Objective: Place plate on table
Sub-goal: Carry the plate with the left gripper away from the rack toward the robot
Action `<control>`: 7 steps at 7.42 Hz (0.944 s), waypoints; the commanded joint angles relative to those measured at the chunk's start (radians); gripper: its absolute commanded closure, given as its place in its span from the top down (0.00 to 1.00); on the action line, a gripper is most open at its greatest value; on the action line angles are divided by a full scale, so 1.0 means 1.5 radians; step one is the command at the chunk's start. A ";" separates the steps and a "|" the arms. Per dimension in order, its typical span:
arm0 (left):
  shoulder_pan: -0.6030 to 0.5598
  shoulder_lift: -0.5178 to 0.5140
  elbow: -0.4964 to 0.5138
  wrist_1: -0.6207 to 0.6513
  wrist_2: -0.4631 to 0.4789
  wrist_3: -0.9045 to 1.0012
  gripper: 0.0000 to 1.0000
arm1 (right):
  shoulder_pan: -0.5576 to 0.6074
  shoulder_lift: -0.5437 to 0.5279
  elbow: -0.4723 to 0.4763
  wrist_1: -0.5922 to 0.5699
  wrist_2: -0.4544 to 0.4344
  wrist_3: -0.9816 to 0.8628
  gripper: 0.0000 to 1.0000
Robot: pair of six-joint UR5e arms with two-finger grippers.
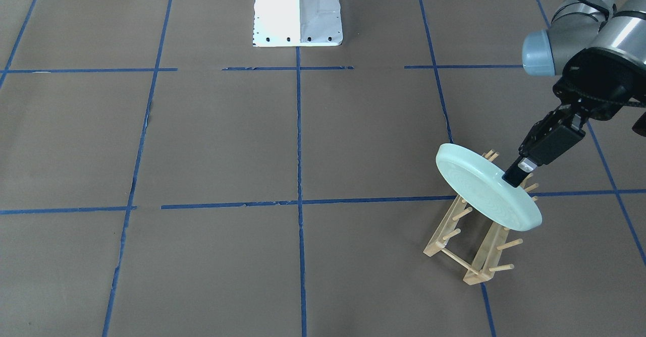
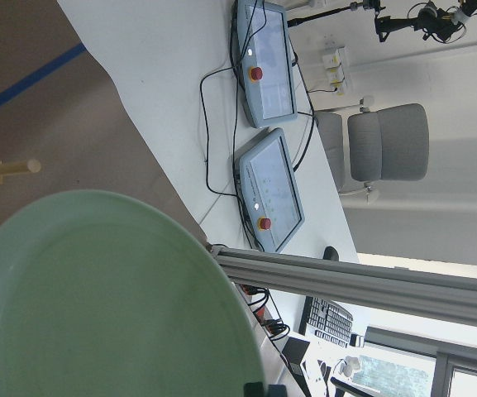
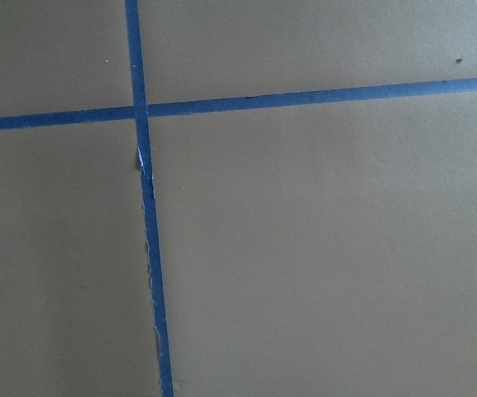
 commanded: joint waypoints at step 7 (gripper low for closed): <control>0.266 -0.060 -0.056 0.478 0.177 0.217 0.00 | 0.000 0.000 -0.001 0.000 0.000 0.000 1.00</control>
